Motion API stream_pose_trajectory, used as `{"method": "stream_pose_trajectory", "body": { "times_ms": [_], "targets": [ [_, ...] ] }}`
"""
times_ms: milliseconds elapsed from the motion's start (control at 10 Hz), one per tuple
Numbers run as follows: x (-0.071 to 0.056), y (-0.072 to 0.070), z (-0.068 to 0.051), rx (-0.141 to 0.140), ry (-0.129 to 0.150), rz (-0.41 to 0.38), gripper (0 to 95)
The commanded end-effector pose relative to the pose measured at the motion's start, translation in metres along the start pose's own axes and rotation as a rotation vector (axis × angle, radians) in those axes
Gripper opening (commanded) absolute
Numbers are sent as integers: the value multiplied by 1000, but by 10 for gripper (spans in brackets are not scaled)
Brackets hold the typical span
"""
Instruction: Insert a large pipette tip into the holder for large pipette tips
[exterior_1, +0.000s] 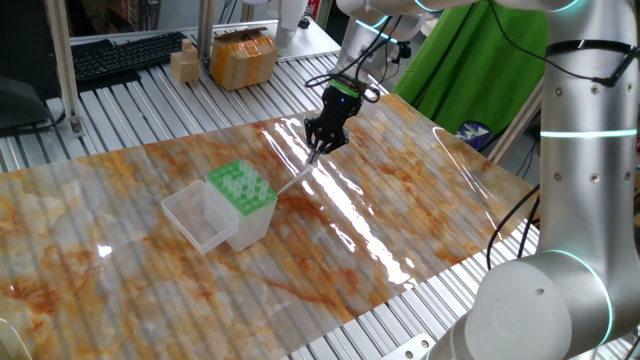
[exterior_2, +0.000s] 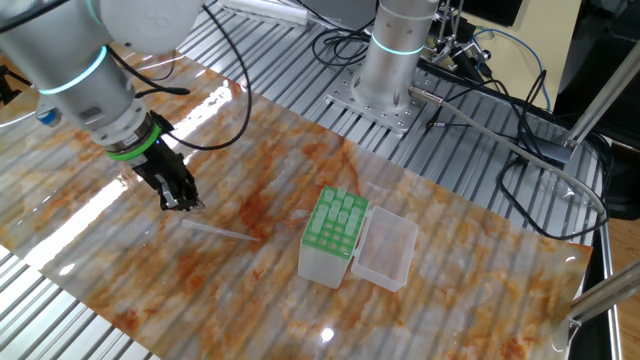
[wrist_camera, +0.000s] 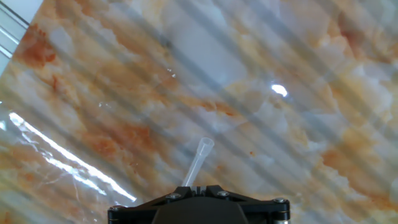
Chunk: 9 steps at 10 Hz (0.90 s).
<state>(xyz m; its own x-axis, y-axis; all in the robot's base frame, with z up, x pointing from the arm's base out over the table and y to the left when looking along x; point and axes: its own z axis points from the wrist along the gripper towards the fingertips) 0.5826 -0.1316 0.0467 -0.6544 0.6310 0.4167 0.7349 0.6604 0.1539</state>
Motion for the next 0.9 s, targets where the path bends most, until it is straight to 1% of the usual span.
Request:
{"method": "stream_pose_trajectory", "body": {
  "times_ms": [100,300,400,800,900],
  "targets": [
    [-1,0,0,28,54,42,0],
    [-1,0,0,31,54,14,0],
    [-1,0,0,30,59,3,0],
    [-1,0,0,30,62,-10,0],
    [-1,0,0,26,70,-6,0]
  ]
}}
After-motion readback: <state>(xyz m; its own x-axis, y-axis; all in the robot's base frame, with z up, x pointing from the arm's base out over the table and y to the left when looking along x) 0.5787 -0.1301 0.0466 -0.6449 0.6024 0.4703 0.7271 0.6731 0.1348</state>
